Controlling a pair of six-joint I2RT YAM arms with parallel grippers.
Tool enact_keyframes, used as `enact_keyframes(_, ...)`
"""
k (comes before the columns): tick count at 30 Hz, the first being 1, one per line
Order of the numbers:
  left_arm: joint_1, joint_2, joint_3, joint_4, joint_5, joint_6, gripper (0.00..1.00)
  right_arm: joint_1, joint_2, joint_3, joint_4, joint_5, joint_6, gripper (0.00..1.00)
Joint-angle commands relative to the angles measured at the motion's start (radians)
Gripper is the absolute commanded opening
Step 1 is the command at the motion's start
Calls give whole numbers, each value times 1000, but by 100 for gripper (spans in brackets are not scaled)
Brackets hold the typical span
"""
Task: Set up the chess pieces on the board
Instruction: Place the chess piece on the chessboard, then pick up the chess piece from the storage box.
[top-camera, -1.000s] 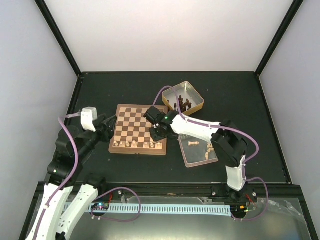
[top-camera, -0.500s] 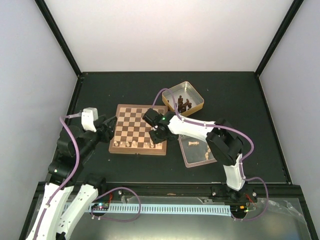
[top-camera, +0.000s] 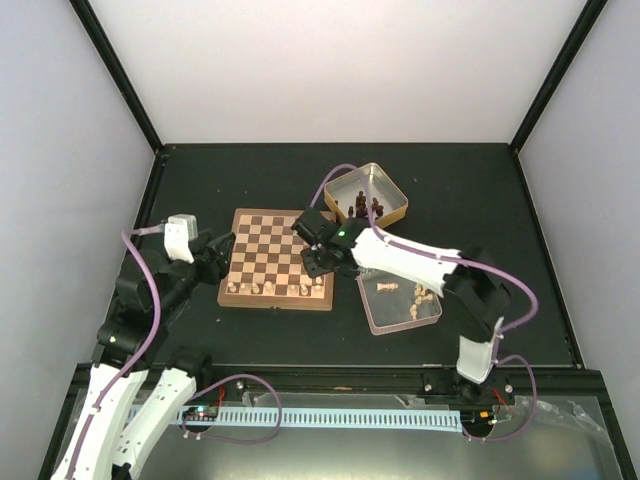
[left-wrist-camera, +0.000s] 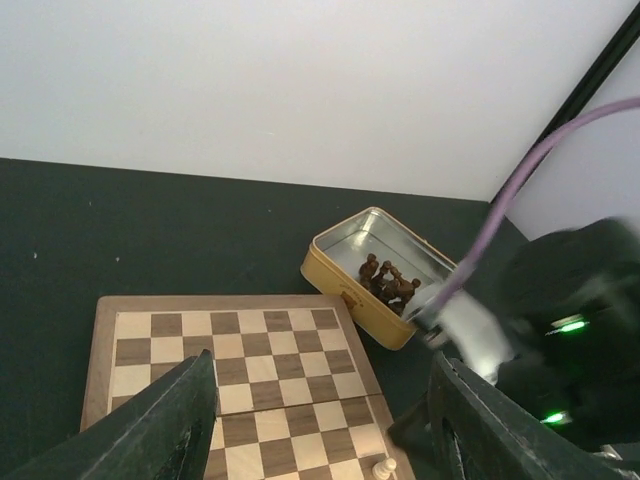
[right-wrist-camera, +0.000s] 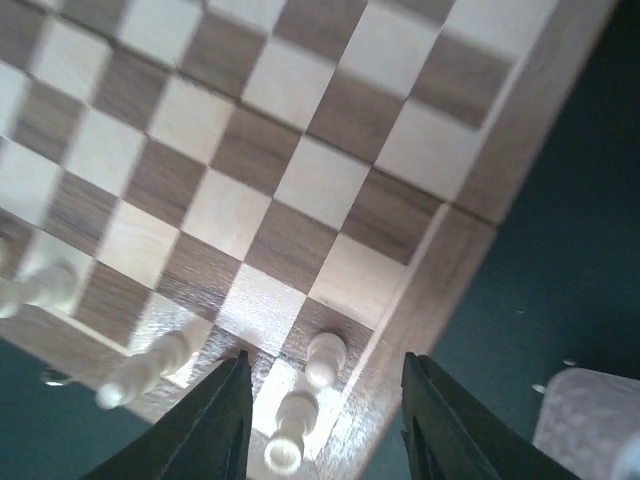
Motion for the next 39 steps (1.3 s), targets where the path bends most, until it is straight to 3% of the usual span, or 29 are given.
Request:
enact_keyframes(1,6,11,11,-3,-4,9,60,-7,-182,-67,73,127,81,43)
enact_keyframes(11,5,30,-15,65,139,19,61,-177,-500,-468,151,255,260,45)
enact_keyframes(13,5,33,-18,73,146,20,61,-206,-519,-530,158,256,292,54)
enact_keyframes(16,5,39,-22,79,150,18,61,-234,-512,-600,192,230,316,58)
enact_keyframes(22,5,45,-20,71,155,19,61,-252,-402,-606,230,220,318,65)
enact_keyframes(28,5,41,-22,60,153,20,61,-252,-304,-568,216,252,311,65)
enact_keyframes(34,5,41,-29,64,151,22,61,-253,-300,-579,171,314,288,65)
enact_keyframes(39,5,53,-29,71,156,21,61,-251,-289,-588,167,246,237,65)
